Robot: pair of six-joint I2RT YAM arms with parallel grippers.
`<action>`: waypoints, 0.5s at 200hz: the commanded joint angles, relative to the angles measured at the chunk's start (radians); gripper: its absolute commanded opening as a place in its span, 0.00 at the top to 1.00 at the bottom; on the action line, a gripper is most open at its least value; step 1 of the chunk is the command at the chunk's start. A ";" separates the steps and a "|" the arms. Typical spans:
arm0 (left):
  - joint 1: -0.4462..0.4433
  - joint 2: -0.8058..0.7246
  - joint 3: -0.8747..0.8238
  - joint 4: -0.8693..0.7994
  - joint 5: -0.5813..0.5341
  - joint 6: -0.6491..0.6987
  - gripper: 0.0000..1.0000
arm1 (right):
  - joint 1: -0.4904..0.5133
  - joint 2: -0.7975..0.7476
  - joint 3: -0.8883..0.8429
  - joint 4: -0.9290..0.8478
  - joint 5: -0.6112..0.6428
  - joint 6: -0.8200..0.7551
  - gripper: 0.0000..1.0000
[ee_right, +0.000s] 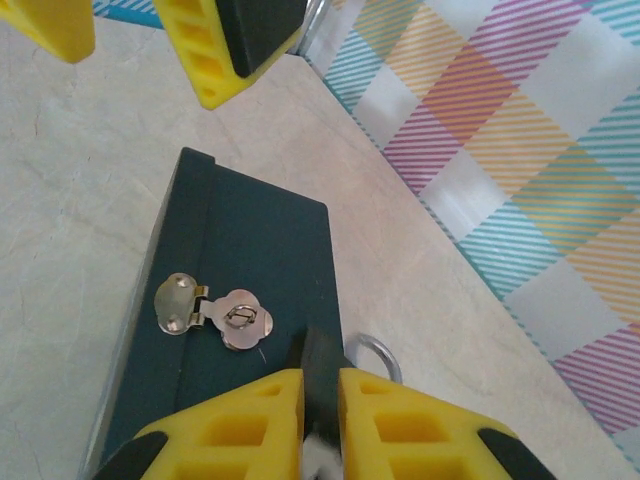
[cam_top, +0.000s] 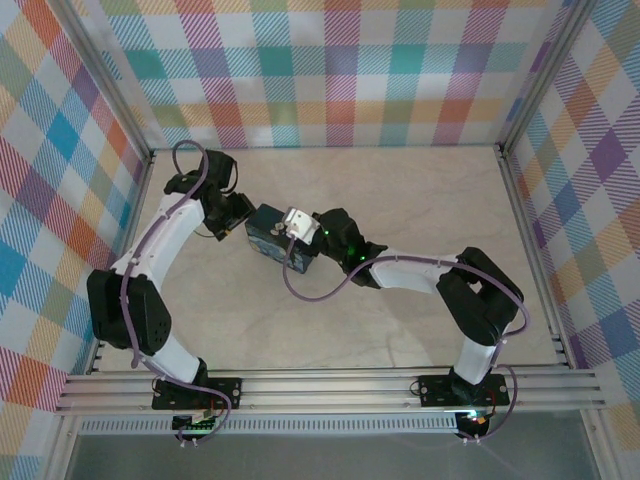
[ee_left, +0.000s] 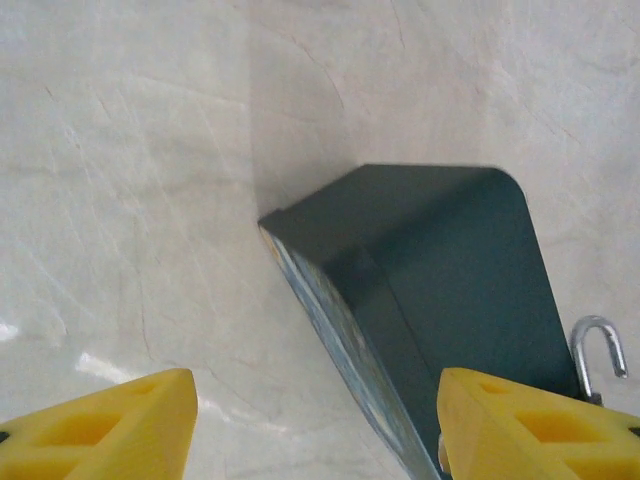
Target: Unlock a padlock with a key
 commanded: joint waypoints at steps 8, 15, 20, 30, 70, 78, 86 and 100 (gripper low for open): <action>0.032 0.034 0.041 0.052 -0.047 0.054 0.36 | -0.010 -0.027 0.046 -0.063 -0.061 0.105 0.84; 0.037 0.040 0.049 0.057 -0.047 0.057 0.36 | -0.023 -0.033 0.056 -0.084 -0.091 0.144 0.84; 0.041 0.045 0.051 0.063 -0.046 0.057 0.36 | -0.034 -0.036 0.065 -0.102 -0.112 0.183 0.84; 0.045 0.051 0.059 0.078 -0.040 0.065 0.36 | -0.057 -0.045 0.076 -0.129 -0.146 0.254 0.84; 0.049 0.055 0.070 0.088 -0.025 0.065 0.36 | -0.102 -0.089 0.051 -0.126 -0.204 0.350 0.82; 0.048 0.052 0.068 0.090 -0.018 0.065 0.36 | -0.108 -0.105 0.042 -0.123 -0.210 0.363 0.81; 0.049 0.049 0.065 0.092 -0.008 0.066 0.36 | -0.113 -0.121 0.039 -0.132 -0.211 0.377 0.78; 0.048 0.046 0.061 0.096 0.021 0.084 0.36 | -0.128 -0.149 0.047 -0.172 -0.193 0.400 0.70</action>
